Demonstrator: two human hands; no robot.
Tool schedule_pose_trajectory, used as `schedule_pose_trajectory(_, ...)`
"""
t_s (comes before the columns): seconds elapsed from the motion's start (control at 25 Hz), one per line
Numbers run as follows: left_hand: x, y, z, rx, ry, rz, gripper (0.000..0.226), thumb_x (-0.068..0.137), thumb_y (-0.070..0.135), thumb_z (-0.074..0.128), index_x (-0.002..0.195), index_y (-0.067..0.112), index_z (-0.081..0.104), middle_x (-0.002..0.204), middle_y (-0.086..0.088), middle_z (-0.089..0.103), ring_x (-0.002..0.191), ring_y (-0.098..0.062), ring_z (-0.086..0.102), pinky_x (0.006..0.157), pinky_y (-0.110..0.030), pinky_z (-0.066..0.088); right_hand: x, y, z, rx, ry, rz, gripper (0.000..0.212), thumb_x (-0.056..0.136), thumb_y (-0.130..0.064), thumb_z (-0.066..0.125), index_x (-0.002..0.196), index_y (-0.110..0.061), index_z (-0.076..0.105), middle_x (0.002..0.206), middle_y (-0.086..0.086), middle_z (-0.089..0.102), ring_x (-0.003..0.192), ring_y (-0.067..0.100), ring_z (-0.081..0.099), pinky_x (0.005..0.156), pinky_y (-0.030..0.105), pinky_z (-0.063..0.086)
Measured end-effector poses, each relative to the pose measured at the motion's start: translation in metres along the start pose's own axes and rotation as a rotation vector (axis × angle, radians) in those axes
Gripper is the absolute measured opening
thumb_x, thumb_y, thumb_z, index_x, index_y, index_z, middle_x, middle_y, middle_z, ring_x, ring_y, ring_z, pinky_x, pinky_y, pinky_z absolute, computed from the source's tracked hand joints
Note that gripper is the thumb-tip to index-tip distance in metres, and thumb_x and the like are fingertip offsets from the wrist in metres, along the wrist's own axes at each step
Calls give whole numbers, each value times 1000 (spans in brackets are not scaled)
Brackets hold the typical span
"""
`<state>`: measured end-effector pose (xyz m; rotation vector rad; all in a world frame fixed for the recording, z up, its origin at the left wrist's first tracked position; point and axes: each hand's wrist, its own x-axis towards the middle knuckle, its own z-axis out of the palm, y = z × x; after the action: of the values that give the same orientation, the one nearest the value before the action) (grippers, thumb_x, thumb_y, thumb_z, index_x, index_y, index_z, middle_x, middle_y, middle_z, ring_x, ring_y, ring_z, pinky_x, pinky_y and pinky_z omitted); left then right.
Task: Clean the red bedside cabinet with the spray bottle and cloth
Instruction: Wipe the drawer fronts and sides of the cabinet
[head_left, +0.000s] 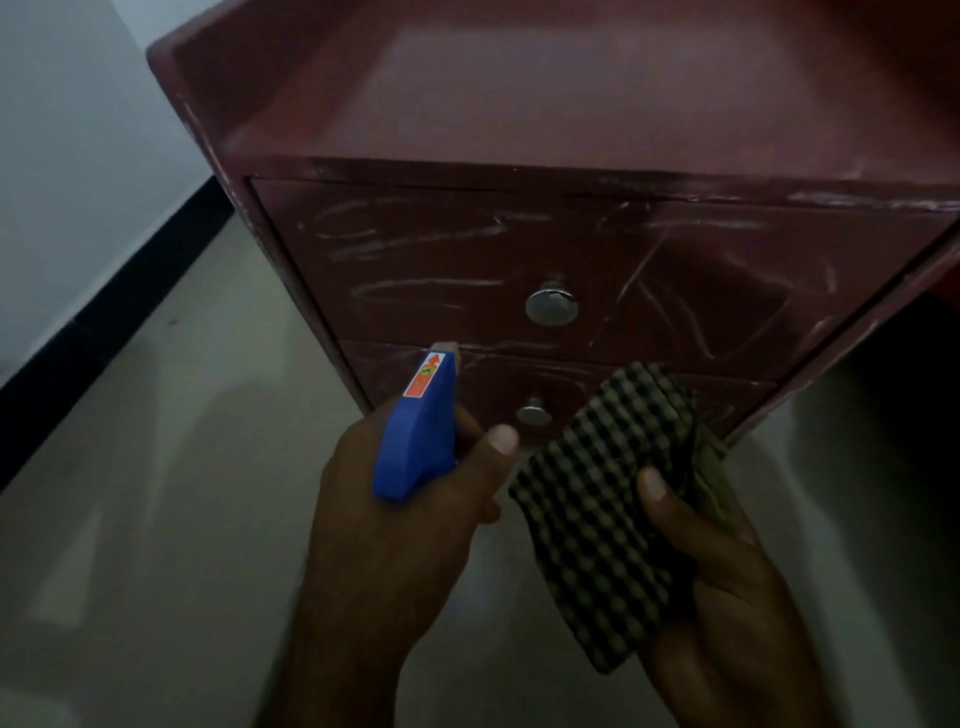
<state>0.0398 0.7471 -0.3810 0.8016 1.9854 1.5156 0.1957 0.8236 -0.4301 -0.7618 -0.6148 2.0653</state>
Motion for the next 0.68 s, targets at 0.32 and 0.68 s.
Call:
schedule_pose_trajectory(0.32,-1,-57,1,-111,68,79,14,84,24,80,76,22,68,63,-7,68,56,-18,70,55,-12,49,14,29,-17,446,-189,112,91,45,-7,102,130,-7,70,132,17,68,117,33,69,87,45,60)
schedule_pose_trajectory(0.68,-13,-59,-54,-3,253,22,19,85,27,79,81,12,67,67,-4,70,55,-16,71,62,-29,49,-1,59,-6,427,-505,200,47,98,-4,50,143,-15,60,153,22,48,141,47,45,100,79,38)
